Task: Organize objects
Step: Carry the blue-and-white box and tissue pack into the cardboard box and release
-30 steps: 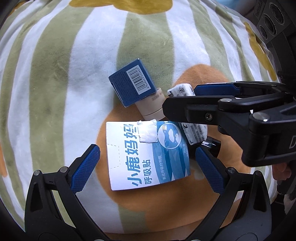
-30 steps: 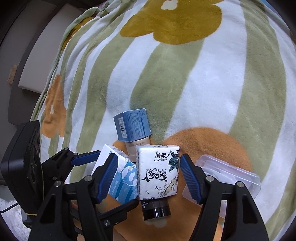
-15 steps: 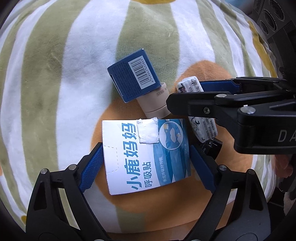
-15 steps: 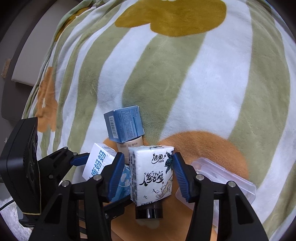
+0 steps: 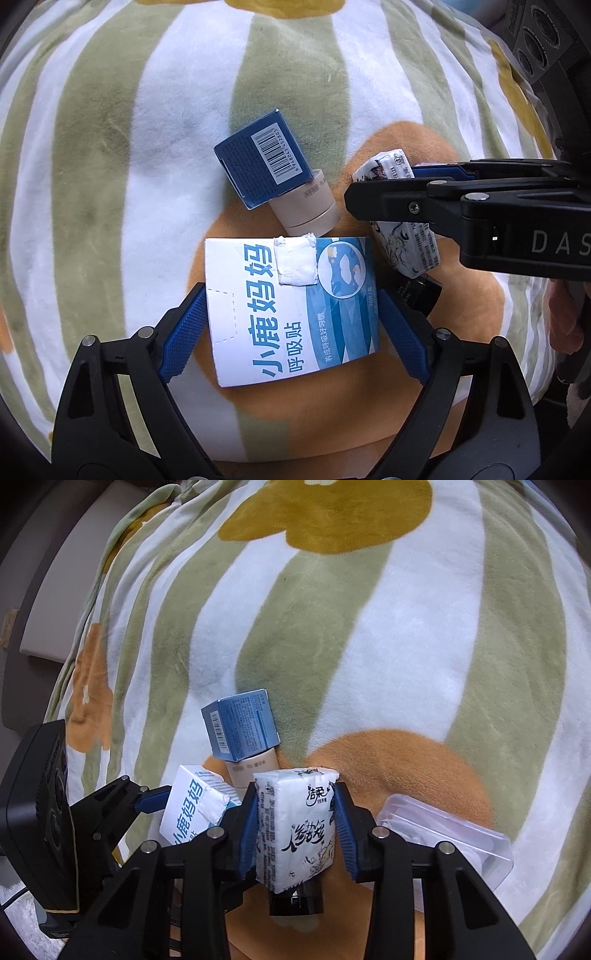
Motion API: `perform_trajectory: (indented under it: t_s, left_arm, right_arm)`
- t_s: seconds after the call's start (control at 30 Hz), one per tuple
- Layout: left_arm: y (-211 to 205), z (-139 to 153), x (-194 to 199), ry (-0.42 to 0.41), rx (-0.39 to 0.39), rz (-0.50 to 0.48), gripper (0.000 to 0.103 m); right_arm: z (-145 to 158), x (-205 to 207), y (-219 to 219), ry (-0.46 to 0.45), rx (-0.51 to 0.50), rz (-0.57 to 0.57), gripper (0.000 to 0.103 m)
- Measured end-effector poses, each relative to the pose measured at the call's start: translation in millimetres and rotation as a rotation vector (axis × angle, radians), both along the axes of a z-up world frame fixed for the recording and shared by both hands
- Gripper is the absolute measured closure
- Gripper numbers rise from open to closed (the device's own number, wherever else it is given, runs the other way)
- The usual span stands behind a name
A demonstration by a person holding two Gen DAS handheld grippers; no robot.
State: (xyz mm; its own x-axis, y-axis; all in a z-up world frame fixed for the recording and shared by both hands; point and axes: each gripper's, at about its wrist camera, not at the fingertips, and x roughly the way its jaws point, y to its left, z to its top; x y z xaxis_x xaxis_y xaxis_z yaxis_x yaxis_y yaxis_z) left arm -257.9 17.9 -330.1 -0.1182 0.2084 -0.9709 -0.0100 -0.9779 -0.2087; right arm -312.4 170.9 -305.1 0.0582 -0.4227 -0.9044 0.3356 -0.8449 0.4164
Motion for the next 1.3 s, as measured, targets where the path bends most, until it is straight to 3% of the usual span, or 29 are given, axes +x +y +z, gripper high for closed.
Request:
perform_trajectory:
  t_s: [0.3, 0.7, 1.0, 1.3]
  left_arm:
    - [-3, 26, 0, 0.04, 0.007, 0.004, 0.014]
    - [-33, 115, 43, 0.169, 0.016, -0.014, 0.014]
    - [-36, 178, 97, 0.265, 0.006, -0.042, 0.014]
    - [-42, 216, 172, 0.311, -0.005, -0.06, 0.014]
  right_arm:
    - [23, 7, 10, 0.023, -0.019, -0.036, 0.068]
    - [101, 4, 2, 0.12, -0.034, -0.066, 0.068]
    - [159, 73, 1, 0.197, -0.019, -0.114, 0.068]
    - [202, 150, 9, 0.244, -0.02, -0.177, 0.068]
